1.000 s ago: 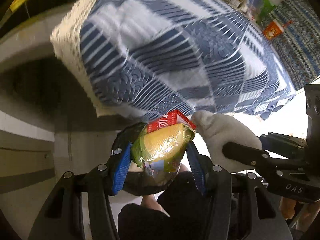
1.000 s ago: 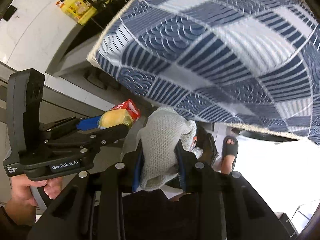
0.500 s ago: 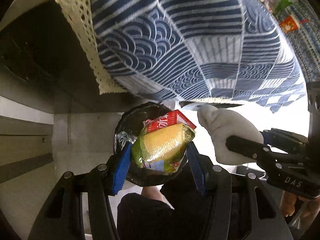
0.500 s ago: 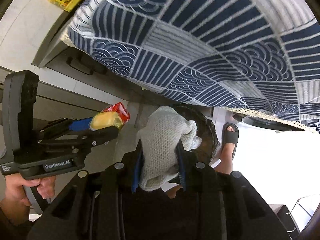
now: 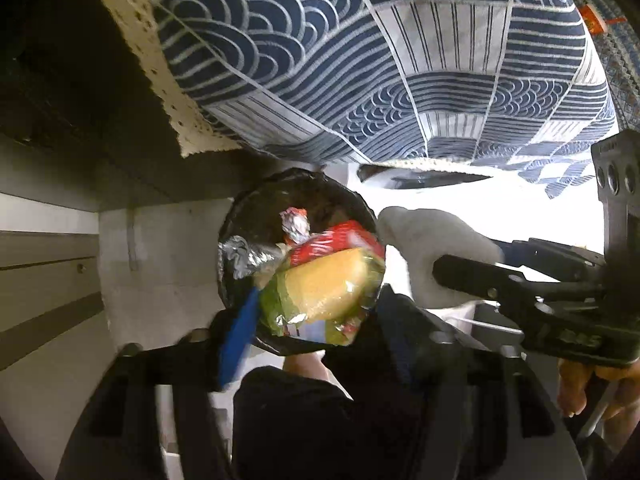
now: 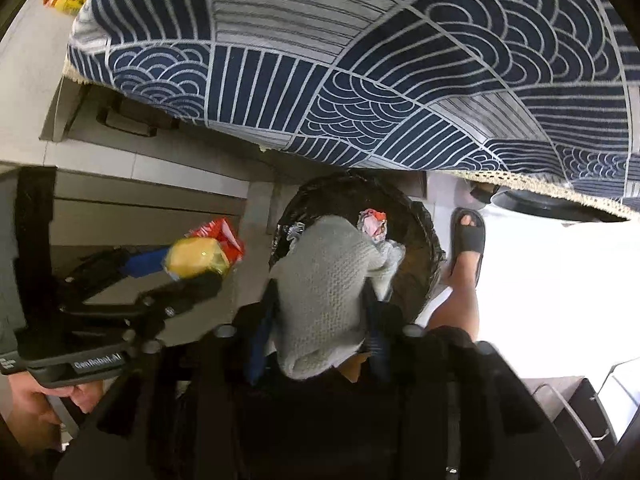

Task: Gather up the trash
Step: 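Open both tools to drop the bag and cloth into the bin, then raise both tools back up to the table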

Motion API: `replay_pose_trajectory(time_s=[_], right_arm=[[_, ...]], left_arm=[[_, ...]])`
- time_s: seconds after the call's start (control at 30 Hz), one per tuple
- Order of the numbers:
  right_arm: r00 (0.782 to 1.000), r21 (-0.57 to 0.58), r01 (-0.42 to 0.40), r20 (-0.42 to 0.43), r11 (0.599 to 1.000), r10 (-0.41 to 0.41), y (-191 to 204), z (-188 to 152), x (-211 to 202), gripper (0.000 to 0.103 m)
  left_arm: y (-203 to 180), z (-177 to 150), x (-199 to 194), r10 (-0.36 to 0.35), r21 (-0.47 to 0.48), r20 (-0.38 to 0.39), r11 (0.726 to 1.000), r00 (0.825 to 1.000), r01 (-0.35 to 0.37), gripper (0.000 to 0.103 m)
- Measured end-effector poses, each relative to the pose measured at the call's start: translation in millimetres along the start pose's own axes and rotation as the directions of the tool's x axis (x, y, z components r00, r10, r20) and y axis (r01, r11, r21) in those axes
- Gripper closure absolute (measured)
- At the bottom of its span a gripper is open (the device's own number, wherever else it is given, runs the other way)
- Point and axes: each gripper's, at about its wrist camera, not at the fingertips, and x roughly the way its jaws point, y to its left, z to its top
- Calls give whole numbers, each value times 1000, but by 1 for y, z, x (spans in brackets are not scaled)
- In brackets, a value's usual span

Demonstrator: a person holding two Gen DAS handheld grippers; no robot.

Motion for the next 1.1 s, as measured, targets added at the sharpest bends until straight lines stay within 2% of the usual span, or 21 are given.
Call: replay_pose_trajectory(time_s=[0.07,0.77,1.07,1.1], right_arm=[[1000,17,-11,14,1000,10,-3,3,-4,37],[993,7,-4,118,1000,3,-4,9,-50,37],[981,9,-12,195,1000,10,-7,5,-87,21],[979,4,-13,204,1000,12,-7,4,-92,17]], left_arm=[[0,2,-1,26,7,19,1000,999,-26,15],[-5,15,-38,46,-17,101,999,994,-44,15],[-19,17,-76,34,10,180,999,983,-36,15],[-21,18,-82,35,17,190,999,981,-39,15]])
